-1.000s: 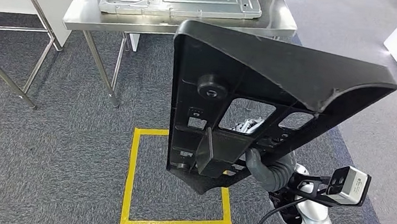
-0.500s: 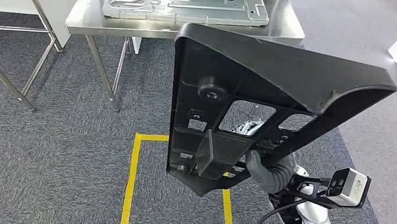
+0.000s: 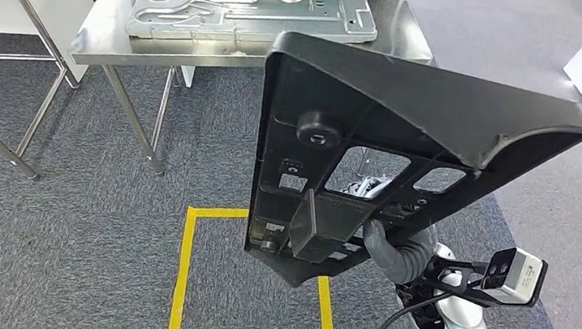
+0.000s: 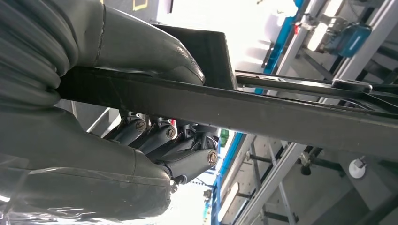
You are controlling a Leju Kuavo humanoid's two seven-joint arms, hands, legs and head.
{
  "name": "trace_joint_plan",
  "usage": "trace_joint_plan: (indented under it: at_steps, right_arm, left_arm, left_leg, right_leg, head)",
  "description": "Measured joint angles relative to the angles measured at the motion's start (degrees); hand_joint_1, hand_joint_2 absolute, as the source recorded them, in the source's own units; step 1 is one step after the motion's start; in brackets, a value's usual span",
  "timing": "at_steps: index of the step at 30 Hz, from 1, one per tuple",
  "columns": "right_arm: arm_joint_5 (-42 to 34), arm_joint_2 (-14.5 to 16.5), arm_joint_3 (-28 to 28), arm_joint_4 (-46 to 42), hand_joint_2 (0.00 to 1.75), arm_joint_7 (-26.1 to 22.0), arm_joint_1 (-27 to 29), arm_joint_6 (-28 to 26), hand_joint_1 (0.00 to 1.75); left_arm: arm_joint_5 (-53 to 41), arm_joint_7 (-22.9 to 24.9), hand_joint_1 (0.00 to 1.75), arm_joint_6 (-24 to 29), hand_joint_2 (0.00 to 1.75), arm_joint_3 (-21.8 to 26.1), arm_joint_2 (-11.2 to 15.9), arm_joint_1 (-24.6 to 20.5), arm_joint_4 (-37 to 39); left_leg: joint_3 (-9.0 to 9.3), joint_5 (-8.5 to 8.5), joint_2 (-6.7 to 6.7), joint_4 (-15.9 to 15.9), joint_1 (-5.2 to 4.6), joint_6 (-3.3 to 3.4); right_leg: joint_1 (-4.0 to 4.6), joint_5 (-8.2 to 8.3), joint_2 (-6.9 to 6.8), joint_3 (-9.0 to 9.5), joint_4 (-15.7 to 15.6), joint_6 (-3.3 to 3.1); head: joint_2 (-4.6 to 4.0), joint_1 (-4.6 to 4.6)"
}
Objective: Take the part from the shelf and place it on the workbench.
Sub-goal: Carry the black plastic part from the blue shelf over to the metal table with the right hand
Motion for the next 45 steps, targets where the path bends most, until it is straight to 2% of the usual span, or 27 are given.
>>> trace_joint_plan:
  at_steps: [2, 5, 6, 9, 10, 11, 13, 14, 16, 19, 21, 23, 25, 26, 27, 28, 29, 30, 32, 34, 36, 38, 40, 41, 42, 43, 45]
  right_arm:
    - [1.4, 0.0, -0.1, -0.1, 1.75, 0.0, 0.2, -0.8, 1.66]
    - [3.1, 0.0, -0.3, -0.3, 1.75, -0.1, 0.5, -1.6, 1.66]
    - [3.3, 0.0, -0.3, -0.4, 1.75, -0.2, 0.5, -1.7, 1.66]
    - [2.5, 0.0, -0.6, -0.5, 1.75, -0.6, 0.8, -1.1, 1.66]
    - [2.1, 0.0, -0.7, -0.5, 1.75, -0.8, 1.1, -0.8, 1.66]
    - [1.9, 0.0, -0.8, -0.5, 1.75, -1.0, 1.3, -0.6, 1.66]
    - [1.8, 0.0, -0.9, -0.5, 1.75, -1.2, 1.7, -0.4, 1.66]
    - [1.8, 0.0, -0.9, -0.5, 1.75, -1.3, 1.8, -0.5, 1.66]
    - [1.8, 0.0, -1.1, -0.4, 1.75, -1.3, 2.0, -0.5, 1.66]
    - [1.9, -0.1, -1.1, -0.3, 1.75, -1.4, 2.3, -0.5, 1.66]
    - [1.9, -0.1, -1.3, -0.3, 1.75, -1.4, 2.3, -0.5, 1.66]
    - [1.9, -0.1, -1.4, -0.2, 1.75, -1.4, 2.2, -0.5, 1.66]
    - [1.8, -0.1, -1.6, -0.1, 1.75, -1.4, 2.2, -0.5, 1.66]
    - [1.9, -0.1, -1.6, -0.1, 1.75, -1.4, 2.3, -0.5, 1.66]
    - [1.8, -0.1, -1.6, -0.1, 1.75, -1.4, 2.3, -0.4, 1.66]
    - [1.8, -0.1, -1.7, -0.1, 1.75, -1.4, 2.3, -0.4, 1.66]
    - [1.8, -0.1, -1.8, -0.1, 1.75, -1.4, 2.3, -0.4, 1.66]
    - [1.8, -0.1, -1.9, -0.1, 1.75, -1.4, 2.3, -0.3, 1.66]
    - [1.7, -0.1, -2.1, 0.0, 1.75, -1.4, 2.4, -0.1, 1.66]
    - [1.7, -0.1, -2.3, 0.0, 1.75, -1.6, 2.6, 0.0, 1.66]
    - [1.6, -0.1, -2.7, -0.2, 1.75, -1.8, 2.8, 0.2, 1.66]
    - [1.6, -0.1, -2.9, -0.4, 1.75, -2.1, 2.8, 0.2, 1.66]
    - [1.6, 0.0, -3.1, -0.5, 1.75, -2.2, 3.1, 0.2, 1.66]
    - [1.6, 0.0, -3.2, -0.5, 1.75, -2.2, 3.3, 0.2, 1.66]
    - [1.6, 0.0, -3.2, -0.5, 1.75, -2.2, 3.6, 0.1, 1.66]
    - [1.7, -0.1, -3.3, -0.5, 1.75, -2.2, 3.7, 0.0, 1.66]
    - [2.1, -0.1, -3.4, -0.6, 1.75, -2.1, 3.9, -0.3, 1.66]
  left_arm:
    - [0.0, -0.1, 0.0, 0.0, 0.0, 0.0, 0.2, 0.0, 0.0]
    - [0.0, -0.2, 0.0, 0.0, 0.0, 0.0, 0.3, 0.1, 0.0]
    - [0.0, -0.2, 0.0, -0.1, 0.0, 0.0, 0.3, 0.0, 0.0]
    - [0.0, -0.3, 0.0, -0.1, 0.0, -0.1, 0.3, 0.0, 0.0]
    - [0.0, -0.3, 0.0, -0.2, 0.0, -0.1, 0.2, 0.1, 0.0]
    - [0.0, -0.3, 0.0, -0.2, 0.0, -0.1, 0.2, 0.2, 0.0]
    - [0.0, -0.3, 0.0, -0.1, 0.0, -0.1, 0.1, 0.4, 0.0]
    - [0.0, -0.3, 0.0, -0.1, 0.0, -0.1, 0.1, 0.4, 0.0]
    - [0.1, -0.3, 0.0, -0.1, 0.0, -0.1, 0.0, 0.4, 0.0]
    - [0.1, -0.3, 0.0, 0.0, 0.0, -0.1, -0.1, 0.3, 0.0]
    - [0.1, -0.3, 0.0, 0.0, 0.0, -0.1, -0.2, 0.3, 0.0]
    - [0.0, -0.3, 0.0, 0.0, 0.0, -0.1, -0.2, 0.1, 0.0]
    - [0.0, -0.3, 0.0, 0.0, 0.0, -0.1, -0.2, 0.1, 0.0]
    - [0.0, -0.3, 0.0, 0.0, 0.0, -0.1, -0.2, 0.2, 0.0]
    - [0.0, -0.3, 0.0, 0.0, 0.0, -0.1, -0.3, 0.3, 0.0]
    - [0.0, -0.2, 0.0, 0.0, 0.0, -0.1, -0.3, 0.3, 0.0]
    - [0.0, -0.2, 0.0, 0.0, 0.0, -0.1, -0.2, 0.3, 0.0]
    - [0.0, -0.2, 0.0, 0.0, 0.0, -0.1, -0.2, 0.3, 0.0]
    - [-0.1, -0.2, 0.0, 0.0, 0.0, -0.2, -0.1, 0.2, 0.0]
    - [-0.2, -0.2, 0.0, 0.0, 0.0, -0.2, -0.1, 0.3, 0.0]
    - [-0.3, -0.3, 0.0, -0.1, 0.0, -0.3, 0.0, 0.4, 0.0]
    - [-0.5, -0.4, 0.0, -0.1, 0.0, -0.4, 0.0, 0.2, 0.0]
    - [-0.5, -0.4, 0.0, -0.2, 0.0, -0.5, 0.0, 0.1, 0.0]
    - [-0.5, -0.4, 0.0, -0.2, 0.0, -0.5, 0.0, 0.1, 0.0]
    - [-0.5, -0.4, 0.0, -0.2, 0.0, -0.6, 0.0, 0.1, 0.0]
    - [-0.5, -0.4, 0.0, -0.2, 0.0, -0.6, 0.0, 0.1, 0.0]
    - [-0.5, -0.4, 0.0, -0.2, 0.0, -0.6, -0.1, 0.1, 0.0]
  left_leg:
    - [1.01, 1.03, 0.06, -3.3, -0.42, 0.74]
    - [2.53, 1.16, -0.52, -4.5, -0.2, 1.69]
    - [3.21, 1.19, -0.75, -4.7, -0.04, 1.89]
    - [4.23, 0.76, -1.25, -5.0, 0.13, 2.14]
    - [4.43, 0.48, -1.39, -5.0, 0.14, 2.11]
    - [4.72, 0.15, -1.53, -5.0, 0.17, 2.03]
    - [5.75, -0.66, -1.76, -5.0, 0.28, 1.69]
    - [6.22, -1.12, -1.83, -5.0, 0.33, 1.44]
    - [6.91, -1.91, -1.91, -5.0, 0.33, 0.77]
    - [7.48, -2.48, -1.82, -4.5, 0.28, -0.41]
    - [6.96, -3.11, -1.37, -2.4, 0.39, -0.95]
    - [3.83, -5.29, -0.86, 3.5, 0.52, -1.34]
    - [-0.74, -7.84, -0.63, 10.2, 0.55, -1.65]
    - [-2.26, -7.96, -0.57, 11.6, 0.55, -1.7]
    - [-2.76, -6.76, -0.52, 10.9, 0.55, -1.64]
    - [-2.18, -4.41, -0.48, 8.1, 0.54, -1.48]
    - [-0.9, -1.61, -0.39, 4.1, 0.51, -1.2]
    - [0.32, 0.04, -0.28, 0.5, 0.37, -0.95]
    - [1.69, 0.12, -0.06, -3.1, -0.02, -0.32]
    - [2.15, -0.36, -0.13, -3.4, -0.15, 0.56]
    - [3.25, 0.58, -0.28, -4.0, 0.1, 1.3]
    - [4.08, 0.53, -0.33, -4.2, 0.24, 1.68]
    - [4.29, 0.16, -0.43, -4.2, 0.22, 1.92]
    - [4.48, -0.1, -0.5, -4.2, 0.22, 1.95]
    - [4.79, -0.42, -0.59, -4.2, 0.21, 1.94]
    - [5.24, -0.76, -0.69, -4.2, 0.21, 1.86]
    - [6.27, -1.52, -0.9, -4.2, 0.19, 1.55]
  right_leg:
    - [-0.01, -0.47, -0.14, 0.49, 0.1, 0.62]
    - [-0.12, -0.62, -0.39, 0.88, 1.4, 1.68]
    - [-0.17, -1.38, -0.38, 0.27, 2.9, 1.96]
    - [-0.71, -5.6, -0.3, -5.36, 12.1, 2.76]
    - [-0.96, -6.27, -0.31, -7.4, 14.5, 3.05]
    - [-1.19, -5.91, -0.32, -8.69, 15.3, 3.3]
    - [-1.49, -1.57, -0.33, -8.14, 10.8, 3.62]
    - [-1.56, 1.22, -0.31, -6.92, 6.9, 3.61]
    - [-1.29, 3.38, -0.29, -5.18, 1.3, 3.16]
    - [-1.04, 3.24, -0.29, -4.47, 0.2, 1.76]
    - [-1.2, 3.16, -0.39, -3.42, -0.2, 0.92]
    - [-1.17, 2.66, -0.57, -2.53, -0.5, 0.35]
    - [-1.05, 2.05, -0.64, -1.99, -0.4, 0.14]
    - [-1.0, 1.73, -0.62, -1.68, -0.4, 0.14]
    - [-0.95, 1.39, -0.61, -1.27, -0.4, 0.18]
    - [-0.92, 1.0, -0.6, -0.74, -0.4, 0.26]
    - [-0.89, 0.58, -0.63, -0.16, -0.4, 0.39]
    - [-0.85, 0.2, -0.68, 0.37, -0.4, 0.58]
    - [-0.8, -0.46, -0.74, 0.88, -0.5, 1.2]
    - [-0.71, -0.54, -0.75, 1.2, 0.0, 2.02]
    - [-0.77, -1.0, -0.67, 1.34, 1.6, 2.71]
    - [-0.93, -3.17, -0.53, -0.96, 6.0, 3.13]
    - [-0.96, -6.05, -0.49, -5.53, 12.6, 3.42]
    - [-0.97, -6.62, -0.48, -7.43, 14.6, 3.55]
    - [-0.98, -6.02, -0.48, -8.46, 14.8, 3.62]
    - [-0.97, -4.13, -0.48, -8.43, 12.9, 3.56]
    - [-0.84, 1.28, -0.43, -6.38, 5.8, 3.13]
  head:
    - [0.0, 0.01]
    - [0.01, 0.02]
    - [0.01, 0.06]
    - [0.0, 0.18]
    - [0.0, 0.19]
    - [0.0, 0.18]
    - [0.0, 0.19]
    - [0.0, 0.2]
    - [0.0, 0.16]
    - [0.0, 0.11]
    - [0.0, 0.03]
    - [0.0, -0.09]
    - [0.0, -0.15]
    - [0.0, -0.16]
    - [0.0, -0.16]
    - [0.0, -0.16]
    - [0.0, -0.16]
    - [0.0, -0.13]
    - [0.0, -0.16]
    - [0.0, -0.21]
    - [0.0, -0.14]
    - [0.0, -0.08]
    - [0.0, -0.08]
    - [0.0, -0.09]
    - [0.0, -0.09]
    - [0.0, -0.09]
    - [0.0, -0.08]
